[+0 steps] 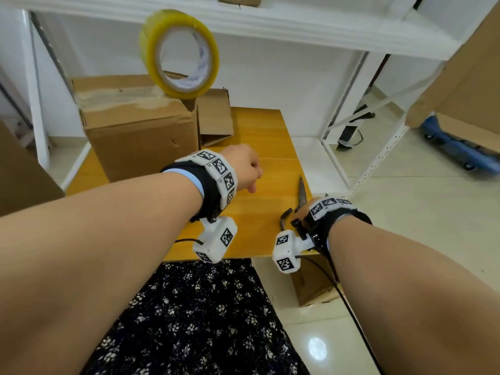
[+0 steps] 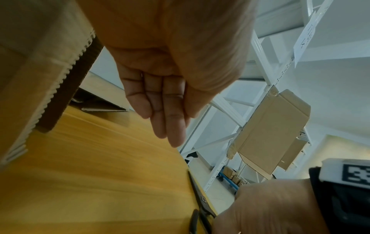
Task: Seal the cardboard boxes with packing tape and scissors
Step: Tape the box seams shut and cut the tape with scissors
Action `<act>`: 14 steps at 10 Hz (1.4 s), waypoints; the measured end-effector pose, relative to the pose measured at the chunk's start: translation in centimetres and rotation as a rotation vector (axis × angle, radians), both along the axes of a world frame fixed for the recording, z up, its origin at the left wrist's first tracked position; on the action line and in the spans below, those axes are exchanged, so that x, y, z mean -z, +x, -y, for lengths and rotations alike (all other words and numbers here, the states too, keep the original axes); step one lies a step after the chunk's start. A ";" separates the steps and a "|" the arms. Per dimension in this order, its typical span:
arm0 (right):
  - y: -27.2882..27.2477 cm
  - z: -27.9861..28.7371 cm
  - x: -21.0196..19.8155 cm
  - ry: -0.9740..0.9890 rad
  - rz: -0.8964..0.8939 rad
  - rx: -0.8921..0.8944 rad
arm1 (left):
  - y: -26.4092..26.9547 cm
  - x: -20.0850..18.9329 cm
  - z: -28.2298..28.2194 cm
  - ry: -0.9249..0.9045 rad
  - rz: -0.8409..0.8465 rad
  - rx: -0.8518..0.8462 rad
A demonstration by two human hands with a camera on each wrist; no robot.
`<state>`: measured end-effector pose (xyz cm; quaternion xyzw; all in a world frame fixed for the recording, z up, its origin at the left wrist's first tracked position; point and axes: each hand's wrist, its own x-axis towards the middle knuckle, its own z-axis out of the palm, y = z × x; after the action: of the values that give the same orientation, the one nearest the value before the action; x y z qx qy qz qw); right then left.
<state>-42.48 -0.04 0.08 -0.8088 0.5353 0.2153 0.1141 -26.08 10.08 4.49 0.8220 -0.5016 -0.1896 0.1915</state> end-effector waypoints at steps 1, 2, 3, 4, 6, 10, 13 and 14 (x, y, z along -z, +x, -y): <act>-0.3 0.7 -0.5 0.380 0.396 0.345 | 0.0 -0.9 -0.4 -0.008 0.005 0.007; -0.6 1.6 -1.3 0.440 0.555 0.323 | -0.3 -2.5 -1.0 -0.026 0.043 0.047; 0.3 2.3 -3.1 0.371 0.684 0.370 | -0.7 -5.0 -1.8 -0.079 0.090 0.078; 1.7 1.8 -6.0 0.337 0.736 0.356 | -0.7 -8.1 -2.8 -0.173 0.139 0.068; 7.1 -1.1 -11.4 0.390 1.154 0.372 | 1.9 -13.8 -7.6 -0.423 0.050 -0.105; 16.1 -3.9 -15.9 0.142 1.414 0.118 | 11.5 -14.6 -11.8 -0.175 0.171 -0.456; 18.9 -3.0 -15.1 0.334 1.386 0.092 | 13.1 -11.8 -10.3 0.203 0.212 -0.314; 20.0 -2.8 -14.4 0.321 1.256 0.037 | 13.2 -11.9 -9.9 0.305 0.233 -0.367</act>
<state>-22.46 2.77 14.52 -0.7441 0.3418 -0.2232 0.5288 -12.87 19.97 16.44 0.9348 -0.3287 -0.1290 0.0377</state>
